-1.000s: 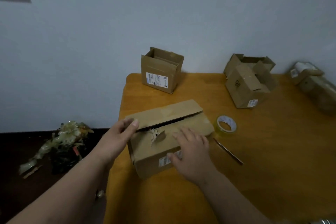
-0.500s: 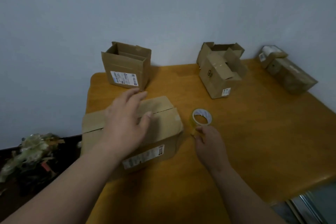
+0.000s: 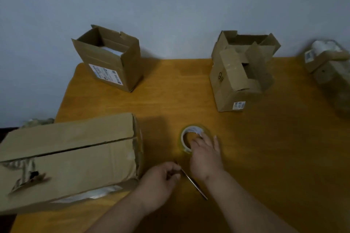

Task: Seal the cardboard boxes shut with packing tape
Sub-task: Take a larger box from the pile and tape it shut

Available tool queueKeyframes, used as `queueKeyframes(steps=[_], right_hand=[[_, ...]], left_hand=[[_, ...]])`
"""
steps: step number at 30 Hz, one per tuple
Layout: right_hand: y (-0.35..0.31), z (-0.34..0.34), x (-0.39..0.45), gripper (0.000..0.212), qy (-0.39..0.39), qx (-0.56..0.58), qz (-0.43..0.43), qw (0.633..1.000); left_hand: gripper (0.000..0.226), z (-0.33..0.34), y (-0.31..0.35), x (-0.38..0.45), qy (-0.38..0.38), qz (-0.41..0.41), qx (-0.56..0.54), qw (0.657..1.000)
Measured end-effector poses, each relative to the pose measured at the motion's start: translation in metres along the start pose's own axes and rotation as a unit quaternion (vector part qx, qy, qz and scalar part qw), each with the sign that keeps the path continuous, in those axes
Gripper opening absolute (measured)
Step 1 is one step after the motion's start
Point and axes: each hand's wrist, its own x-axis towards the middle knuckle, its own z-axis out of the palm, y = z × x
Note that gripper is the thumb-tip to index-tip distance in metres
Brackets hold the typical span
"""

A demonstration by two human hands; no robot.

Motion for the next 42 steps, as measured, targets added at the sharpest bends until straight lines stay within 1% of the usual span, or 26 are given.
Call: queueKeyframes(steps=[2, 3, 4, 6, 7, 8, 9, 11, 12, 14, 17, 21, 23, 25, 28, 30, 32, 33, 34, 35, 36, 38, 40, 42], right_hand=[[0.008, 0.003, 0.005, 0.033, 0.005, -0.027, -0.022, 0.999], [0.012, 0.003, 0.005, 0.025, 0.014, -0.023, -0.025, 0.999], [0.017, 0.004, 0.005, 0.023, 0.016, -0.003, -0.024, 1.0], [0.027, 0.002, 0.004, 0.027, 0.023, 0.047, -0.008, 0.999], [0.032, 0.0, 0.002, 0.03, 0.018, 0.08, 0.002, 0.997], [0.037, -0.002, 0.0, 0.032, 0.004, 0.137, 0.012, 0.991], [0.04, -0.006, -0.004, 0.031, -0.008, 0.233, 0.019, 0.972], [0.043, -0.02, -0.015, 0.016, -0.045, 0.445, 0.027, 0.894], [0.043, -0.029, -0.022, 0.014, -0.058, 0.504, 0.03, 0.861], [0.043, -0.039, -0.034, 0.02, -0.064, 0.543, 0.029, 0.837], [0.037, -0.053, -0.05, 0.022, -0.052, 0.559, 0.019, 0.827], [0.022, -0.075, -0.078, 0.023, -0.016, 0.521, -0.022, 0.853], [0.01, -0.083, -0.095, 0.023, 0.025, 0.49, -0.045, 0.87], [-0.005, -0.086, -0.114, 0.023, 0.062, 0.451, -0.048, 0.889], [-0.029, -0.084, -0.145, 0.034, 0.095, 0.428, -0.034, 0.898], [-0.047, -0.082, -0.167, 0.037, 0.113, 0.432, -0.038, 0.894], [-0.065, -0.077, -0.186, 0.031, 0.122, 0.442, -0.041, 0.888], [-0.073, -0.075, -0.194, 0.03, 0.124, 0.447, -0.041, 0.885], [-0.082, -0.071, -0.202, 0.035, 0.127, 0.448, -0.042, 0.884], [-0.091, -0.068, -0.208, 0.043, 0.127, 0.447, -0.046, 0.884], [-0.1, -0.066, -0.214, 0.049, 0.128, 0.448, -0.051, 0.884], [-0.117, -0.061, -0.223, 0.056, 0.129, 0.45, -0.066, 0.881], [-0.132, -0.057, -0.228, 0.055, 0.123, 0.46, -0.079, 0.876], [-0.145, -0.053, -0.23, 0.05, 0.106, 0.482, -0.087, 0.866]], left_hand=[[0.016, 0.004, -0.003, 0.01, 0.018, -0.024, -0.02, 0.999], [0.017, 0.005, -0.002, 0.014, 0.022, -0.035, -0.032, 0.999], [0.018, 0.007, 0.0, 0.017, 0.024, -0.046, -0.047, 0.998], [0.024, 0.009, 0.005, 0.022, 0.032, -0.06, -0.056, 0.996], [0.031, 0.01, 0.007, 0.025, 0.041, -0.059, -0.055, 0.996], [0.039, 0.012, 0.009, 0.027, 0.053, -0.053, -0.053, 0.996], [0.049, 0.012, 0.013, 0.029, 0.067, -0.047, -0.049, 0.995], [0.068, 0.012, 0.024, 0.03, 0.089, -0.038, -0.038, 0.995], [0.074, 0.011, 0.03, 0.029, 0.095, -0.034, -0.042, 0.994], [0.081, 0.009, 0.041, 0.026, 0.099, -0.019, -0.052, 0.993], [0.084, 0.003, 0.052, 0.019, 0.102, 0.024, -0.043, 0.994], [0.082, -0.01, 0.065, -0.002, 0.107, 0.109, -0.003, 0.988], [0.075, -0.019, 0.07, -0.019, 0.113, 0.153, 0.019, 0.982], [0.063, -0.028, 0.072, -0.039, 0.119, 0.187, 0.038, 0.974], [0.042, -0.038, 0.07, -0.071, 0.138, 0.226, 0.067, 0.962], [0.036, -0.044, 0.065, -0.094, 0.137, 0.225, 0.083, 0.961], [0.027, -0.049, 0.056, -0.117, 0.13, 0.219, 0.089, 0.963], [0.017, -0.051, 0.051, -0.126, 0.135, 0.22, 0.091, 0.962], [0.006, -0.054, 0.046, -0.134, 0.143, 0.22, 0.088, 0.961], [0.005, -0.056, 0.04, -0.143, 0.154, 0.221, 0.085, 0.959], [0.011, -0.058, 0.034, -0.149, 0.163, 0.221, 0.083, 0.958], [0.016, -0.064, 0.024, -0.163, 0.176, 0.217, 0.081, 0.957], [0.017, -0.071, 0.016, -0.176, 0.193, 0.217, 0.096, 0.952], [0.015, -0.08, 0.008, -0.185, 0.199, 0.203, 0.124, 0.951]])
